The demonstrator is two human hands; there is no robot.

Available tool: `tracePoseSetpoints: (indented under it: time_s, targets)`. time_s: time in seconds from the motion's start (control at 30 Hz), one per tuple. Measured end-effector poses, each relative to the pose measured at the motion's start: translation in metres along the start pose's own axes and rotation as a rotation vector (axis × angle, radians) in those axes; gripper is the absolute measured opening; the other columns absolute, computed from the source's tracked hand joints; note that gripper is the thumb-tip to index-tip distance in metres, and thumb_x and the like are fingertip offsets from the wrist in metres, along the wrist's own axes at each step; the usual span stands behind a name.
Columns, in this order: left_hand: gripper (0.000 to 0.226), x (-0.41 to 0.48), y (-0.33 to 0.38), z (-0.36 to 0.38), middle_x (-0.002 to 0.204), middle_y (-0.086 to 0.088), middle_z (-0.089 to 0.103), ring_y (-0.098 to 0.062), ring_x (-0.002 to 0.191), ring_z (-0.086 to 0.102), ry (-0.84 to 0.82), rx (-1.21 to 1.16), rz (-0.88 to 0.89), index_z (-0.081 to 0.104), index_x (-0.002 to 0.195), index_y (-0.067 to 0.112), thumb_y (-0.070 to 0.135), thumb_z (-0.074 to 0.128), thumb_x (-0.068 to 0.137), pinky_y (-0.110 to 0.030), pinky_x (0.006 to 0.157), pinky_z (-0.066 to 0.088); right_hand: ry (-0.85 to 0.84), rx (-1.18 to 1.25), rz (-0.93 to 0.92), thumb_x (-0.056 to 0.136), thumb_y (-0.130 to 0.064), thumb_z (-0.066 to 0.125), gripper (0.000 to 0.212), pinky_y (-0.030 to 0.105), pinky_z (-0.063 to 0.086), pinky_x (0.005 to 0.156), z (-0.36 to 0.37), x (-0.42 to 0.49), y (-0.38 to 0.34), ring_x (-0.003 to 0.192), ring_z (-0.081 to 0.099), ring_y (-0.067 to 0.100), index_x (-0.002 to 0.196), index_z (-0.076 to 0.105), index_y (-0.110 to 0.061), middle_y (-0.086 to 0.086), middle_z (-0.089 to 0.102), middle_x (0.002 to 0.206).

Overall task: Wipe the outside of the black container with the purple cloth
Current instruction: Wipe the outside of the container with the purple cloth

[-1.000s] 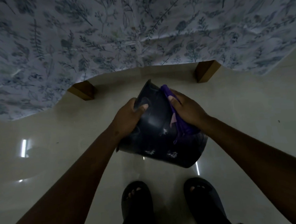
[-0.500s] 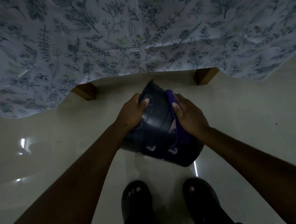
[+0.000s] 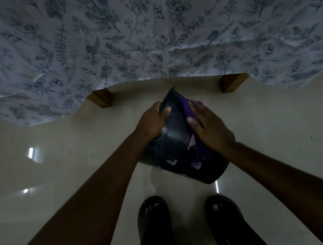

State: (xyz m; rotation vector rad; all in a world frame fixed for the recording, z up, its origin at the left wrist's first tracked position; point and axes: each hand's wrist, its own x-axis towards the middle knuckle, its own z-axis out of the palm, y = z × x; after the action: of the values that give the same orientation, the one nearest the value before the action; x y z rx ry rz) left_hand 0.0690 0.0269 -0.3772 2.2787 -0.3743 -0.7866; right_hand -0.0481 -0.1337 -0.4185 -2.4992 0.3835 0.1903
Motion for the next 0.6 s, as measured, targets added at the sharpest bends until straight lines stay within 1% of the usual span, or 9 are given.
tracePoseSetpoints:
  time_s: [0.1, 0.17, 0.2, 0.3, 0.37, 0.4, 0.47, 0.53, 0.6]
  targets:
    - [0.033, 0.005, 0.000, 0.000, 0.101, -0.009, 0.065, -0.025, 0.088, 0.061, -0.020, 0.046, -0.011, 0.057, 0.111, 0.009, 0.038, 0.045, 0.099, -0.031, 0.071, 0.044, 0.031, -0.226, -0.153, 0.094, -0.060, 0.020, 0.066, 0.040, 0.013, 0.116, 0.016, -0.039, -0.003, 0.149, 0.010, 0.024, 0.151, 0.016, -0.027, -0.002, 0.015, 0.160]
    - [0.035, 0.008, 0.006, 0.000, 0.101, -0.010, 0.067, -0.026, 0.090, 0.062, -0.004, 0.047, 0.005, 0.059, 0.109, 0.008, 0.039, 0.049, 0.097, -0.034, 0.075, 0.047, 0.032, -0.228, -0.171, 0.096, -0.057, 0.021, 0.063, 0.042, 0.018, 0.118, 0.016, -0.046, 0.002, 0.148, 0.013, 0.024, 0.150, 0.016, -0.025, 0.000, 0.018, 0.160]
    - [0.035, 0.007, 0.009, 0.000, 0.099, -0.008, 0.066, -0.023, 0.089, 0.062, 0.013, 0.033, 0.017, 0.059, 0.108, 0.008, 0.040, 0.052, 0.096, -0.034, 0.074, 0.047, 0.033, -0.202, -0.168, 0.097, -0.054, 0.024, 0.062, 0.041, 0.020, 0.118, 0.013, -0.040, 0.007, 0.148, 0.016, 0.023, 0.151, 0.017, -0.024, 0.000, 0.020, 0.159]
    - [0.030, -0.012, 0.004, -0.002, 0.095, 0.003, 0.063, -0.009, 0.080, 0.060, 0.025, -0.024, 0.045, 0.057, 0.109, 0.015, 0.041, 0.053, 0.095, -0.022, 0.066, 0.045, 0.046, -0.051, -0.062, 0.098, -0.047, 0.032, 0.058, 0.036, 0.023, 0.117, -0.003, -0.012, 0.018, 0.145, 0.025, 0.019, 0.150, 0.022, -0.024, 0.003, 0.027, 0.158]
    - [0.031, -0.030, -0.010, -0.001, 0.100, 0.003, 0.066, -0.011, 0.085, 0.063, 0.035, -0.027, 0.072, 0.057, 0.113, 0.018, 0.043, 0.048, 0.097, -0.024, 0.073, 0.049, 0.050, 0.100, 0.066, 0.099, -0.046, 0.034, 0.056, 0.034, 0.026, 0.115, -0.010, 0.002, 0.023, 0.144, 0.030, 0.020, 0.150, 0.025, -0.023, 0.004, 0.031, 0.156]
    - [0.031, -0.038, -0.017, -0.001, 0.102, 0.002, 0.067, -0.014, 0.088, 0.064, 0.052, -0.027, 0.074, 0.057, 0.113, 0.019, 0.044, 0.047, 0.098, -0.027, 0.076, 0.051, 0.042, 0.117, 0.098, 0.099, -0.046, 0.034, 0.056, 0.034, 0.025, 0.115, -0.009, 0.001, 0.021, 0.144, 0.029, 0.020, 0.150, 0.025, -0.024, 0.003, 0.031, 0.156]
    - [0.030, -0.038, -0.024, 0.001, 0.103, 0.001, 0.067, -0.016, 0.091, 0.063, 0.086, -0.021, 0.058, 0.057, 0.111, 0.019, 0.043, 0.045, 0.098, -0.027, 0.076, 0.050, 0.045, -0.053, 0.036, 0.098, -0.048, 0.032, 0.059, 0.039, 0.020, 0.117, 0.003, -0.016, 0.008, 0.147, 0.019, 0.024, 0.151, 0.017, -0.027, 0.002, 0.022, 0.160]
    - [0.032, -0.027, -0.022, 0.001, 0.103, -0.001, 0.068, -0.018, 0.091, 0.064, 0.072, -0.014, 0.046, 0.057, 0.111, 0.018, 0.044, 0.044, 0.098, -0.030, 0.077, 0.051, 0.041, -0.258, -0.126, 0.097, -0.049, 0.027, 0.060, 0.045, 0.012, 0.119, 0.022, -0.045, -0.010, 0.150, 0.004, 0.027, 0.151, 0.010, -0.028, 0.000, 0.010, 0.162]
    - [0.033, -0.018, -0.014, 0.001, 0.103, -0.003, 0.068, -0.019, 0.091, 0.064, 0.052, -0.018, 0.049, 0.058, 0.112, 0.018, 0.044, 0.043, 0.099, -0.033, 0.079, 0.051, 0.034, -0.312, -0.199, 0.098, -0.049, 0.023, 0.059, 0.047, 0.009, 0.120, 0.029, -0.059, -0.014, 0.150, 0.000, 0.027, 0.151, 0.010, -0.029, 0.000, 0.007, 0.162]
